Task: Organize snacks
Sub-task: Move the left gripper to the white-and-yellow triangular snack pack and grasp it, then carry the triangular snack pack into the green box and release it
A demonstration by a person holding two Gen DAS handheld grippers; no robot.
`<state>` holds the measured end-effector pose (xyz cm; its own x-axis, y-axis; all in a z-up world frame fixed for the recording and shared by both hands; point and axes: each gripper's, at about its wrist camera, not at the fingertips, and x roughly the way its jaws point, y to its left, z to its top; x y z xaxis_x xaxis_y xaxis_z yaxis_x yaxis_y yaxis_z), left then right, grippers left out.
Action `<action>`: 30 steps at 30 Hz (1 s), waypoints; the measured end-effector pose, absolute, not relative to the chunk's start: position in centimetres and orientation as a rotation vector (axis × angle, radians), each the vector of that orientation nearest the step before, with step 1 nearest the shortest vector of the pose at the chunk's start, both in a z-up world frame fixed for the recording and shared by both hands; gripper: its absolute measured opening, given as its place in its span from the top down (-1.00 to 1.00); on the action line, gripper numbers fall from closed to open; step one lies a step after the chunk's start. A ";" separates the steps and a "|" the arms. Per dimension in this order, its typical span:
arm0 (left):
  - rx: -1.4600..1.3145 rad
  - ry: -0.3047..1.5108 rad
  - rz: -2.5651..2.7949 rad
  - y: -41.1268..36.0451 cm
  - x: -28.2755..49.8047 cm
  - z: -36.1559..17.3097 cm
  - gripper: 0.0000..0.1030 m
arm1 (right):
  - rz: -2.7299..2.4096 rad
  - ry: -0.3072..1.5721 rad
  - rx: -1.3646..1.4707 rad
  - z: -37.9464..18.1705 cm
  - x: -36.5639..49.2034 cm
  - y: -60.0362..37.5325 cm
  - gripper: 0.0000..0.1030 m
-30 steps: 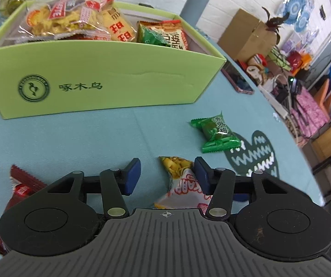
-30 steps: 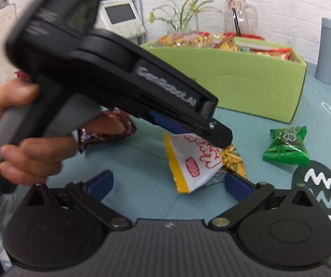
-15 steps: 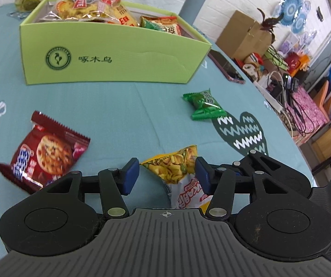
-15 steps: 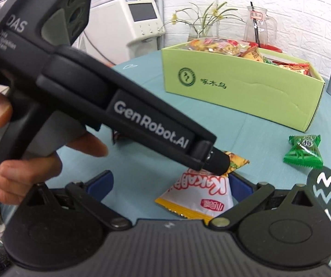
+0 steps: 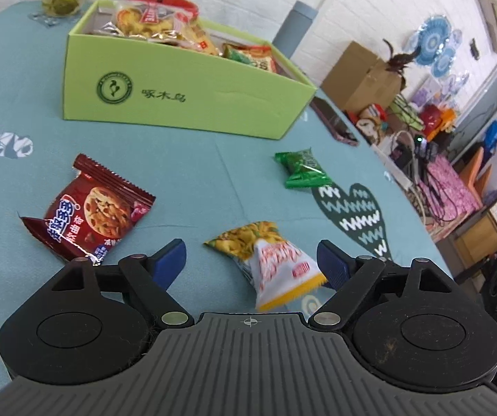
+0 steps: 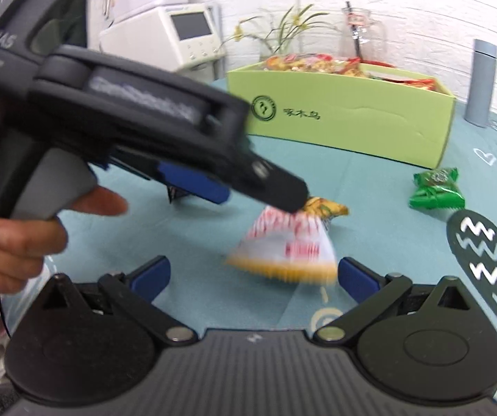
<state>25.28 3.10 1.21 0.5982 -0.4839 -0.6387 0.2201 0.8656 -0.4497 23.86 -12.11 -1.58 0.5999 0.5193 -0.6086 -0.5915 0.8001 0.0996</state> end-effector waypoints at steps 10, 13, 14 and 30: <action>-0.326 0.907 -0.438 1.5 27.1 -0.6 -0.16 | 0.604 0.647 -0.111 -1.7 25.0 -13.3 -0.97; -0.347 0.909 -0.445 1.7 27.6 -0.7 -0.13 | 0.610 0.654 -0.121 -1.6 25.5 -13.3 -0.97; -0.345 0.907 -0.445 1.6 27.6 -0.7 -0.12 | 0.627 0.659 -0.125 -1.7 25.5 -13.2 -0.95; -0.335 0.667 -0.474 0.7 36.1 9.3 0.54 | 0.638 0.435 -0.195 6.0 32.6 -13.5 -0.17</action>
